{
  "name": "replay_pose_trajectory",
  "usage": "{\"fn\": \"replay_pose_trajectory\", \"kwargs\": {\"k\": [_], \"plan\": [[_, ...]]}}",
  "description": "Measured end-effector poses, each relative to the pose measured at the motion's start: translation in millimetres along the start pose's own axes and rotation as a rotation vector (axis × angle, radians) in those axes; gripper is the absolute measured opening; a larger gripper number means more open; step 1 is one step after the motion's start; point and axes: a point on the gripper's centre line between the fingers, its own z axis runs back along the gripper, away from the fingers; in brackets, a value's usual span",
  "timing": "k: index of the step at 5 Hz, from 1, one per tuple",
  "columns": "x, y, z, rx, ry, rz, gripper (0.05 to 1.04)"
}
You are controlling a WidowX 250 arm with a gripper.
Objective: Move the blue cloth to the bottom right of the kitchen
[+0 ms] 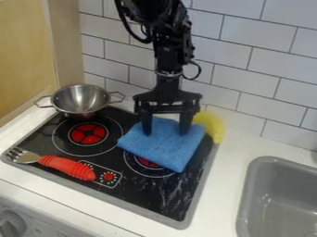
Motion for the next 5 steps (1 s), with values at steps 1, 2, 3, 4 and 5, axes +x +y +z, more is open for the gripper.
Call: {"fn": "replay_pose_trajectory", "kwargs": {"k": [1, 2, 3, 4, 5], "plan": [[-4, 0, -6, -0.011, -0.006, 0.003, 0.999], [-13, 3, -8, -0.017, 0.001, 0.0, 0.999], [-26, 1, -9, -0.009, 0.004, -0.02, 0.999], [-35, 4, -8, -0.015, 0.019, -0.009, 0.999], [-53, 2, -11, -0.01, 0.029, -0.029, 0.999]]}}
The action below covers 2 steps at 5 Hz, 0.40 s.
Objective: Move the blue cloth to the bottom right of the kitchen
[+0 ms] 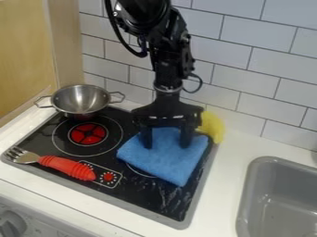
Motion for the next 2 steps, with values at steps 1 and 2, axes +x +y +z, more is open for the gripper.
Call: {"fn": "replay_pose_trajectory", "kwargs": {"k": [1, 2], "plan": [[-11.3, 1.6, -1.2, 0.012, -0.002, 0.014, 0.999], [-20.1, 5.8, -2.1, 0.015, 0.002, 0.031, 0.999]]}}
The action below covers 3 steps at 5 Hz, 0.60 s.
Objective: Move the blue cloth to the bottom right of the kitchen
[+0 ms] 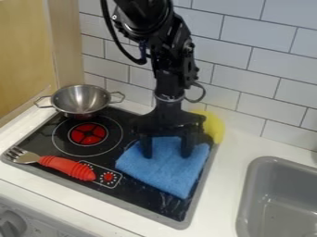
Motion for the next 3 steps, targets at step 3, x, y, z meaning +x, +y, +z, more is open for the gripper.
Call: {"fn": "replay_pose_trajectory", "kwargs": {"k": [3], "plan": [[-26, -4, -3, 0.021, -0.005, -0.048, 0.999]]}}
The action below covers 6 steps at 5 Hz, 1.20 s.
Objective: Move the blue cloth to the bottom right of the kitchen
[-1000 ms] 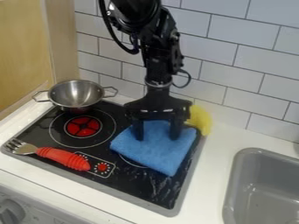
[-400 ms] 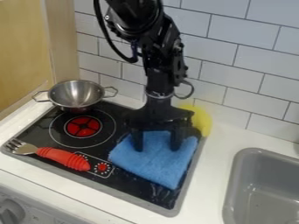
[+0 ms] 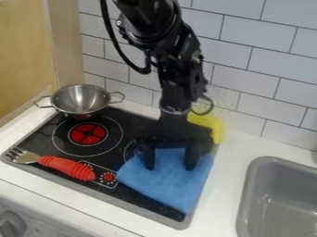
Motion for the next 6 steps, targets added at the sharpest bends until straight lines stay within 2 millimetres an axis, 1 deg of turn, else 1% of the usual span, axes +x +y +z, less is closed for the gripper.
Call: {"fn": "replay_pose_trajectory", "kwargs": {"k": [1, 4, 6], "plan": [[-9, -1, 0, -0.001, 0.011, -0.009, 0.999], [-36, 6, 0, 0.01, 0.045, -0.024, 0.999], [-34, 9, 3, 0.018, 0.026, -0.028, 0.999]]}}
